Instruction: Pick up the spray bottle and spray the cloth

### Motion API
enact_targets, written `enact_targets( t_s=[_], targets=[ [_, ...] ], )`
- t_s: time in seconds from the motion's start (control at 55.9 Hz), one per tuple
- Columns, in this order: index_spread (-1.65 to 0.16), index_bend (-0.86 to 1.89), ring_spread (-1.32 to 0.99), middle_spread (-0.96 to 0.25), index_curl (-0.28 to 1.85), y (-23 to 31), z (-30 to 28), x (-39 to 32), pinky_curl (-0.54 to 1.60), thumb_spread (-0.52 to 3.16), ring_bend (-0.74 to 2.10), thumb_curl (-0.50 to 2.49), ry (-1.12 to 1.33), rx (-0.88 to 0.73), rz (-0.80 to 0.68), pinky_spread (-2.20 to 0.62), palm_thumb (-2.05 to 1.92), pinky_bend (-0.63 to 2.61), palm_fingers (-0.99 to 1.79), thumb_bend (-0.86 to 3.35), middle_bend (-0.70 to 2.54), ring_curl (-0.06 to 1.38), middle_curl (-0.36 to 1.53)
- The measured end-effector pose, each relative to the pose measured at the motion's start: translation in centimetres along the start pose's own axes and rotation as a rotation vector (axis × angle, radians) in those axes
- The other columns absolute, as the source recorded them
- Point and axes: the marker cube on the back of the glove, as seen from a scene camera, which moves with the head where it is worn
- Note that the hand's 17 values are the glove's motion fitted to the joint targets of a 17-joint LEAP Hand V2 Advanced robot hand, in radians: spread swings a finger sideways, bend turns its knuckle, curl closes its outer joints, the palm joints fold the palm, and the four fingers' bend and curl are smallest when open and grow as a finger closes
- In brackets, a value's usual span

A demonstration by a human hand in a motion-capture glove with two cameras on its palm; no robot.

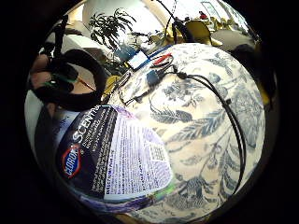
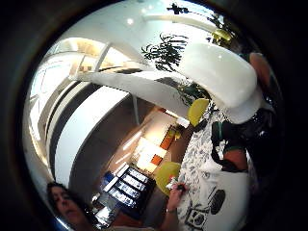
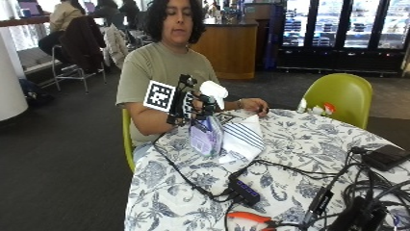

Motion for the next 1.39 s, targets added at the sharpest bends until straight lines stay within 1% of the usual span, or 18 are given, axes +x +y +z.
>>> enact_targets(
  t_s=[0.054, 0.161, 0.304, 0.34, 0.411, 0.519, 0.608, 0.644, 0.715, 0.805, 0.823, 0.858, 0.912, 0.966, 1.091, 1.127, 1.234, 1.395],
  targets=[
    [-0.23, 0.06, -0.12, -0.05, 0.22, -0.5, 0.8, 0.2, 0.34, 0.90, 0.57, 0.55, -0.001, 0.044, -0.015, 0.00, 1.05, 0.39, 0.92, -0.01, 0.28, 0.37, 0.39],
    [-0.24, 0.07, -0.13, -0.07, 0.21, -1.3, 1.9, 0.7, 0.36, 0.88, 0.57, 0.56, -0.002, 0.095, -0.048, -0.03, 1.06, 0.40, 0.93, -0.02, 0.27, 0.38, 0.39],
    [-0.24, 0.10, -0.14, -0.10, 0.21, -3.0, 2.1, 0.9, 0.35, 0.85, 0.54, 0.56, -0.030, 0.116, 0.023, -0.04, 1.06, 0.37, 0.94, -0.03, 0.28, 0.38, 0.40],
    [-0.25, 0.11, -0.14, -0.11, 0.21, -3.3, 1.9, 1.0, 0.35, 0.84, 0.53, 0.56, -0.064, 0.071, 0.045, -0.04, 1.04, 0.35, 0.95, -0.03, 0.29, 0.38, 0.41],
    [-0.27, 0.16, -0.14, -0.12, 0.24, -3.4, 1.3, 1.5, 0.33, 0.82, 0.51, 0.55, -0.172, -0.125, 0.066, -0.04, 1.00, 0.28, 1.01, -0.05, 0.31, 0.37, 0.42],
    [-0.28, 0.15, -0.15, -0.15, 0.27, -4.5, 1.6, 1.8, 0.33, 0.78, 0.50, 0.54, -0.313, -0.363, 0.229, -0.04, 0.97, 0.23, 1.11, -0.04, 0.33, 0.38, 0.43],
    [-0.28, 0.10, -0.15, -0.16, 0.26, -4.9, 1.1, 2.0, 0.33, 0.75, 0.52, 0.54, -0.334, -0.474, 0.208, -0.05, 0.97, 0.23, 1.10, -0.03, 0.34, 0.39, 0.44],
    [-0.28, 0.06, -0.16, -0.16, 0.25, -4.9, 0.7, 2.0, 0.34, 0.73, 0.55, 0.55, -0.335, -0.472, 0.192, -0.05, 0.99, 0.23, 1.10, -0.02, 0.36, 0.40, 0.45],
    [-0.27, -0.01, -0.17, -0.15, 0.20, -5.0, -0.2, 2.0, 0.38, 0.66, 0.63, 0.57, -0.332, -0.428, 0.188, -0.13, 1.01, 0.38, 1.18, -0.02, 0.37, 0.43, 0.46],
    [-0.27, 0.02, -0.17, -0.14, 0.18, -4.9, -1.5, 2.3, 0.42, 0.60, 0.67, 0.59, -0.326, -0.305, 0.162, -0.19, 1.02, 0.47, 1.19, -0.03, 0.43, 0.45, 0.49],
    [-0.27, 0.04, -0.17, -0.14, 0.18, -4.9, -1.8, 2.3, 0.42, 0.59, 0.67, 0.60, -0.321, -0.274, 0.144, -0.20, 1.02, 0.48, 1.20, -0.03, 0.44, 0.46, 0.49],
    [-0.27, 0.24, -0.18, -0.15, 0.24, -5.1, -2.4, 2.3, 0.42, 0.55, 0.63, 0.60, -0.309, -0.232, 0.122, -0.21, 1.01, 0.45, 1.29, -0.04, 0.42, 0.45, 0.49],
    [-0.27, 0.24, -0.18, -0.15, 0.26, -5.1, -3.6, 2.1, 0.43, 0.52, 0.64, 0.61, -0.298, -0.270, 0.132, -0.23, 1.01, 0.47, 1.31, -0.04, 0.43, 0.46, 0.50],
    [-0.27, 0.26, -0.19, -0.16, 0.29, -5.3, -4.9, 1.7, 0.43, 0.49, 0.65, 0.62, -0.296, -0.308, 0.092, -0.25, 1.00, 0.47, 1.34, -0.04, 0.44, 0.46, 0.50],
    [-0.27, 0.32, -0.20, -0.16, 0.37, -7.5, -7.5, -0.7, 0.43, 0.43, 0.64, 0.65, -0.207, -0.333, 0.051, -0.26, 1.00, 0.45, 1.35, -0.03, 0.47, 0.47, 0.52],
    [-0.27, 0.34, -0.20, -0.17, 0.38, -8.0, -8.2, -1.7, 0.43, 0.41, 0.64, 0.66, -0.169, -0.378, 0.027, -0.26, 1.00, 0.45, 1.35, -0.03, 0.48, 0.47, 0.52],
    [-0.26, 0.37, -0.21, -0.18, 0.43, -9.3, -8.9, -5.5, 0.43, 0.35, 0.66, 0.69, -0.036, -0.496, 0.038, -0.27, 1.00, 0.43, 1.36, -0.03, 0.50, 0.48, 0.53],
    [-0.26, 0.38, -0.21, -0.19, 0.47, -10.0, -6.7, -9.5, 0.44, 0.29, 0.68, 0.72, 0.295, -0.690, -0.104, -0.28, 1.00, 0.44, 1.36, -0.03, 0.52, 0.49, 0.54]
  ],
)
